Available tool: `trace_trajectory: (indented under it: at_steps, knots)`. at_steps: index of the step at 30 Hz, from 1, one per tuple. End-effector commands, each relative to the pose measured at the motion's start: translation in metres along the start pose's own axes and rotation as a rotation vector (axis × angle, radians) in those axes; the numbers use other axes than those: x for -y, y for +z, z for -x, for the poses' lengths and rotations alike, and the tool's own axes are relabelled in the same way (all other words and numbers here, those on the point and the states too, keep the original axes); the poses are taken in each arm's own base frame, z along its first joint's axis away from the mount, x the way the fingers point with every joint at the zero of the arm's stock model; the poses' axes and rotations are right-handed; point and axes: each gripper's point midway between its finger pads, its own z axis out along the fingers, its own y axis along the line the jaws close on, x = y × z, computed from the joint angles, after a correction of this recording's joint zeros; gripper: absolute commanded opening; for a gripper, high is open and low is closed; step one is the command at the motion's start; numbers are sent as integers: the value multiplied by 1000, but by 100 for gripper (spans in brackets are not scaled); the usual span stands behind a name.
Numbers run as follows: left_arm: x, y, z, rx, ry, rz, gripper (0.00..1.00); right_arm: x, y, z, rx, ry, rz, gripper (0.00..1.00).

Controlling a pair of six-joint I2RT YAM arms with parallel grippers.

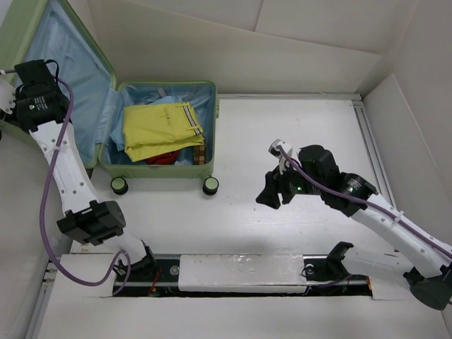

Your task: Pack the luggage

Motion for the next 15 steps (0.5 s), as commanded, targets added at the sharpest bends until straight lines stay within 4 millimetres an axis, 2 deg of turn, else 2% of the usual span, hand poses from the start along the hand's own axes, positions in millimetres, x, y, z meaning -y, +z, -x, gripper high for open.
trace_trajectory:
  at_steps: [1,2,3,6,7,8,10,11,12,13,14,15]
  knots:
    - [4,-4,20,38,-34,-16,12,1,-3,7,24,-32,-20,60]
    - [8,-5,17,20,-43,-37,3,1,-3,7,24,-32,-20,60]
    - [11,-4,13,4,-64,-46,0,4,-2,4,18,-29,-32,60]
    - [41,-50,6,0,-62,-205,0,8,2,2,5,-24,-44,60]
    - [57,-66,-2,6,-57,-265,0,7,2,5,15,-27,-42,60]
    - [80,-114,-15,-18,-41,-419,0,10,8,1,-7,-19,-47,60]
    - [107,-174,-29,-69,-66,-630,0,8,13,7,4,-12,-32,60]
    - [116,-200,-52,-103,-32,-711,0,6,15,9,5,-13,-15,60]
    - [121,-251,-72,-164,-2,-864,0,8,23,10,1,0,-15,60]
    - [128,-277,-88,-225,-2,-956,0,5,26,13,3,14,-1,60]
    - [131,-288,-128,-292,71,-1008,0,4,30,13,0,14,9,61]
    - [130,-308,-148,-354,117,-1115,0,6,38,15,1,26,10,61]
